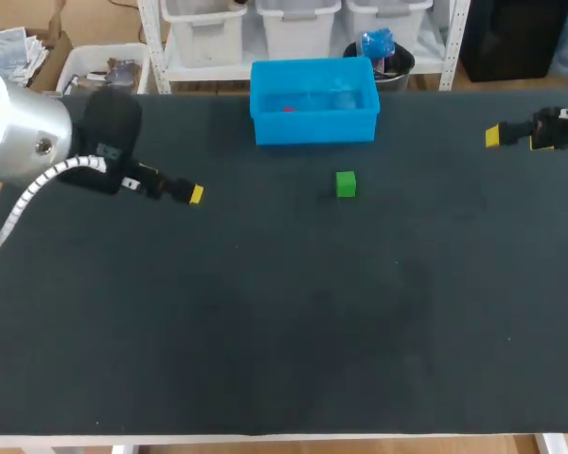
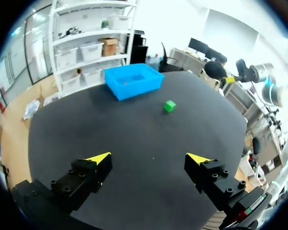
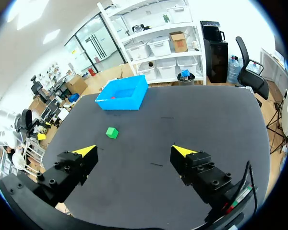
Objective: Use the left arm to pick the red cube and place it into the blue plastic box first, then use the right arm to grasp the green cube and put it into the same blue plastic box after the first action is fully finished.
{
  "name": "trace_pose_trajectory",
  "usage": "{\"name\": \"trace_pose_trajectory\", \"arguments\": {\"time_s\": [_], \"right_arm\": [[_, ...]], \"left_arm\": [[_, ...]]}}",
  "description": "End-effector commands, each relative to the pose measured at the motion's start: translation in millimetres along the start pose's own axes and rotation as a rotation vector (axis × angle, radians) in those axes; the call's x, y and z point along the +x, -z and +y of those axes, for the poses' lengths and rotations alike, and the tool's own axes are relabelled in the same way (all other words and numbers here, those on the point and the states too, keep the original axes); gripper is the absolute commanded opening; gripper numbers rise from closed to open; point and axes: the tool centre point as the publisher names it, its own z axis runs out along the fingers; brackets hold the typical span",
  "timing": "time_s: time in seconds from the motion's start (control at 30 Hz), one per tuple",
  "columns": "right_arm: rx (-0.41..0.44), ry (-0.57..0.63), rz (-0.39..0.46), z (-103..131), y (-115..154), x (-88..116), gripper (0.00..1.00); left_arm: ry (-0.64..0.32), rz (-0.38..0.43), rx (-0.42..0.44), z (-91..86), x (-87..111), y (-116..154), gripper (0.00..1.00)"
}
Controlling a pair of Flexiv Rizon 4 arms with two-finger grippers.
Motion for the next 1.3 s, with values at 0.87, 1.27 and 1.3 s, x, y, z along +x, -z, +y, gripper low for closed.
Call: {"name": "trace_pose_trajectory", "arguments": {"time_s": [0.87, 1.27, 1.3], "right_arm": [[0.016, 0.026, 0.010, 3.1, 0.5, -4.3, 1.00], [0.233, 0.102, 0.174, 42.2, -24.8, -18.1, 1.00], [0.270, 0.110, 0.188, 45.4, -27.9, -17.8, 1.00]], "left_arm": [[-0.102, 0.037, 0.046, -8.0, 22.4, 23.1, 1.00], [-0.102, 0.037, 0.046, -8.0, 22.4, 23.1, 1.00], [-0.102, 0.037, 0.046, -8.0, 22.4, 23.1, 1.00]]}}
